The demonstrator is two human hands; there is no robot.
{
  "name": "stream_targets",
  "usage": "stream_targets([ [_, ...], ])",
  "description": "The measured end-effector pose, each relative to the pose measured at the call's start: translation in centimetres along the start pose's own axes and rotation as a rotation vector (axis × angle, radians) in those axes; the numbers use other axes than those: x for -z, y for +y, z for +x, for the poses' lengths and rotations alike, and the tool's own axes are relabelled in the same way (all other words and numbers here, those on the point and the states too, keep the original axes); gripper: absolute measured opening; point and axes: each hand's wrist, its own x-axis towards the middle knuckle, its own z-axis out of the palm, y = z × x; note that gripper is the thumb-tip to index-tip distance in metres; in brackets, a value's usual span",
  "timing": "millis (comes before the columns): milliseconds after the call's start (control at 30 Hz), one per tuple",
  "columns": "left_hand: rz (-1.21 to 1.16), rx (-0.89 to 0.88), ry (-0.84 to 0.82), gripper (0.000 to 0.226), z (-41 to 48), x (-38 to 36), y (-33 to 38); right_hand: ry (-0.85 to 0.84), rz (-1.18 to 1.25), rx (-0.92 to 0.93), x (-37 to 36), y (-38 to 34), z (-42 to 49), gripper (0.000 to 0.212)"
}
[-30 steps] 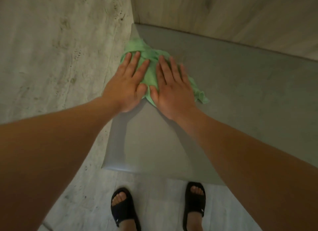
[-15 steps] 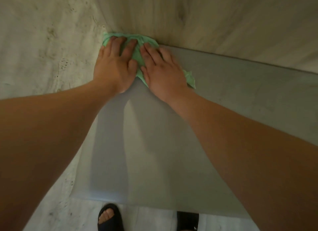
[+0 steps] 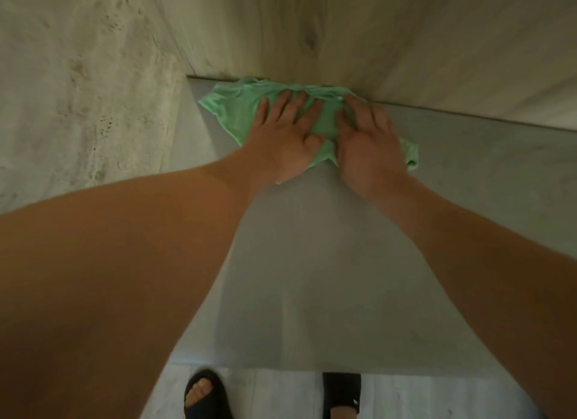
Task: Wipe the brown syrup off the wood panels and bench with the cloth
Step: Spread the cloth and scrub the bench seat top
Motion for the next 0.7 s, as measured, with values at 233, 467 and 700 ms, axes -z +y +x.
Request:
stream_targets([
  [233,0.172,-0.03,0.107,0.077,-3.6,-0.7,-5.2,-0.103,0.172,0.032,-0.5,-4.6,1.1,0.067],
  [467,0.204,-0.009,-0.024,0.065,0.1,-0.7,-2.7,-0.111,0.073,0.005,-0.7,2.0,-1.0,0.066],
  [700,0.296,-0.079,-0.054,0.065,-2.3,-0.6,-2.0,-0.15,0.116,-0.131,-1.0,-2.2,-5.2,0.072],
])
